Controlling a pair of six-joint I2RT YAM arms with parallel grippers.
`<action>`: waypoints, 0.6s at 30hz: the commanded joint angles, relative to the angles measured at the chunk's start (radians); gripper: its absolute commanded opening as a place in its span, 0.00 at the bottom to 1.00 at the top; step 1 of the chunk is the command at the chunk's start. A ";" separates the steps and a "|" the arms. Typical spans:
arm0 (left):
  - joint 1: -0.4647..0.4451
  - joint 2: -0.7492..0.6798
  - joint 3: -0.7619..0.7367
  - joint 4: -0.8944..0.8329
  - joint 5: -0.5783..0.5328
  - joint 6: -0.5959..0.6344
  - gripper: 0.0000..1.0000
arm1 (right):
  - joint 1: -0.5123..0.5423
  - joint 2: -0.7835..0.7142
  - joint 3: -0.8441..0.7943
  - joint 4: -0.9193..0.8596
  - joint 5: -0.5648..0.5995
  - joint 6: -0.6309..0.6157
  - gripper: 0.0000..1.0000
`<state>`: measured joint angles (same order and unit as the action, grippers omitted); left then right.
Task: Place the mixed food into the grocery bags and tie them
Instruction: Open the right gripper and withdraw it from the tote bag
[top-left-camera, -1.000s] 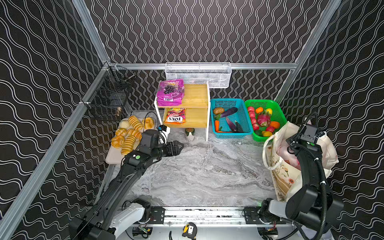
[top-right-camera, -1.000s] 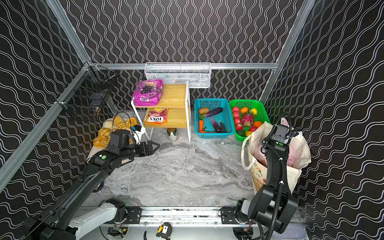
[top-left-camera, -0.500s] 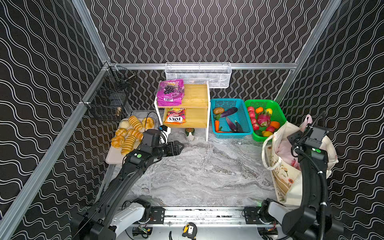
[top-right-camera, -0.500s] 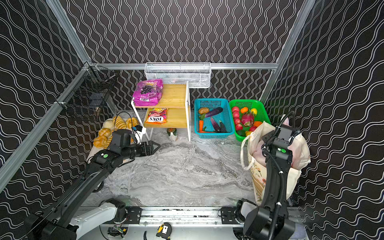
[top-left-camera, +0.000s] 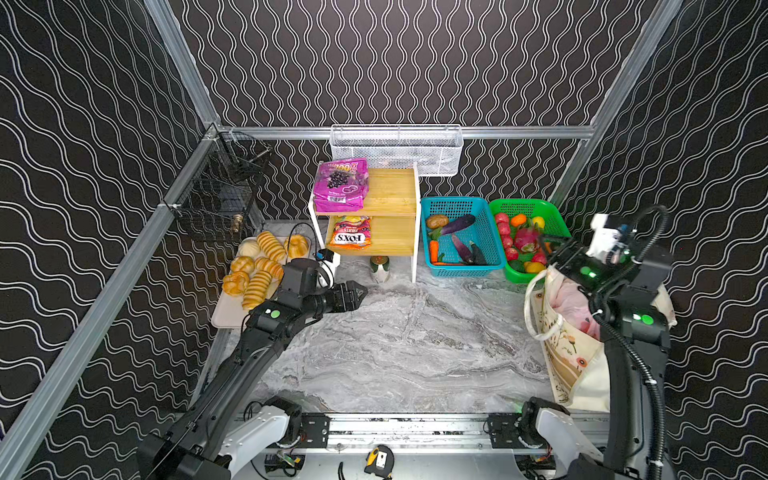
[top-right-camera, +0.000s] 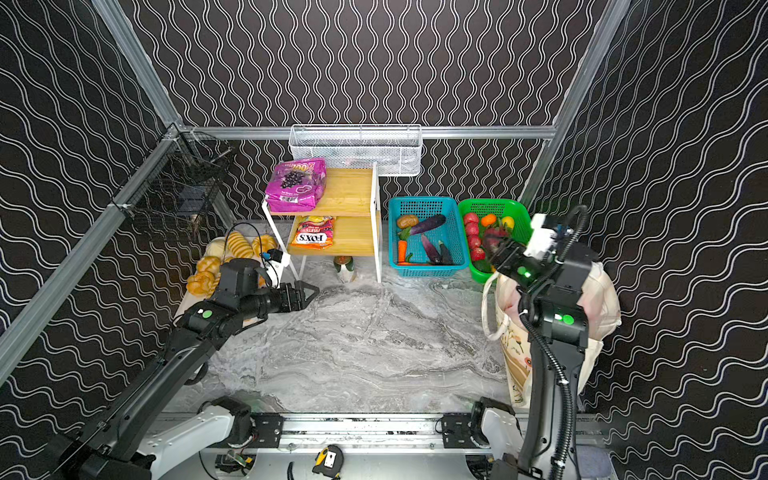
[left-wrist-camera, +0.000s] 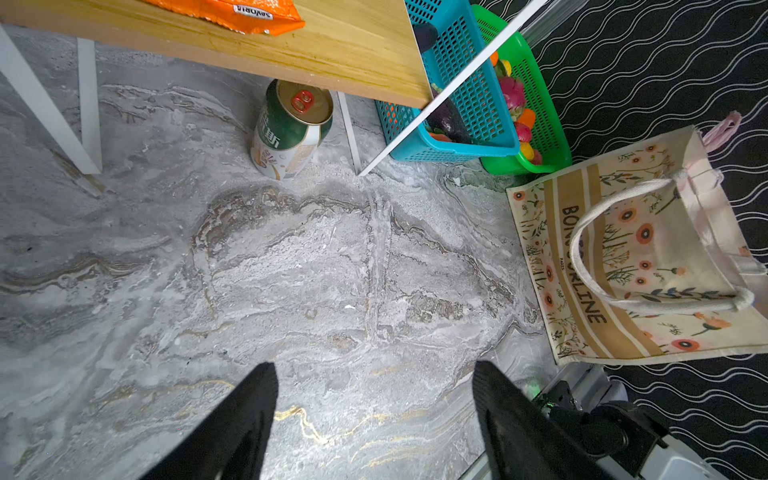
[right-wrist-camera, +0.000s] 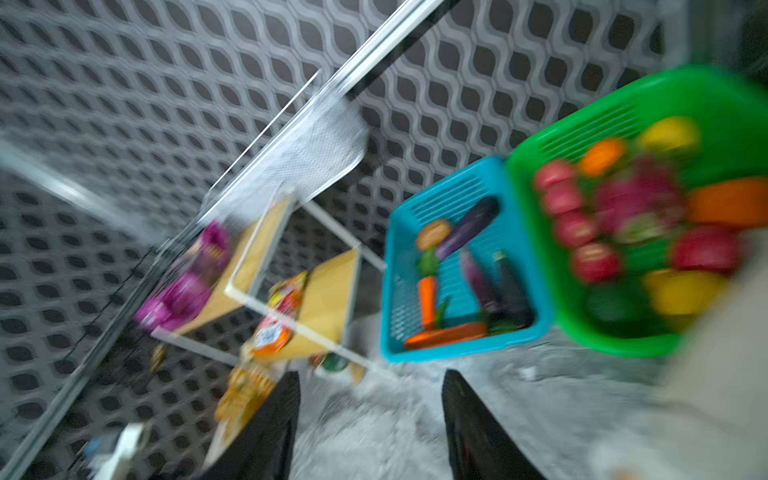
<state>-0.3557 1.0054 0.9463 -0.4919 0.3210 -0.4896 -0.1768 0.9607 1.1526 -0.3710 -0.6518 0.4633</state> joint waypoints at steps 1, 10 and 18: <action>0.001 -0.008 0.012 -0.005 -0.047 0.032 0.78 | 0.185 0.020 -0.037 0.096 0.011 -0.048 0.58; 0.001 -0.113 -0.048 -0.057 -0.377 0.127 0.81 | 0.588 0.237 -0.326 0.251 0.761 -0.464 0.73; 0.002 -0.112 -0.146 -0.058 -0.644 0.142 0.99 | 0.582 0.428 -0.515 0.887 1.081 -0.548 0.81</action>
<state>-0.3557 0.8818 0.8146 -0.5529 -0.1913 -0.3752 0.4088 1.3449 0.6643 0.1886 0.2165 -0.0238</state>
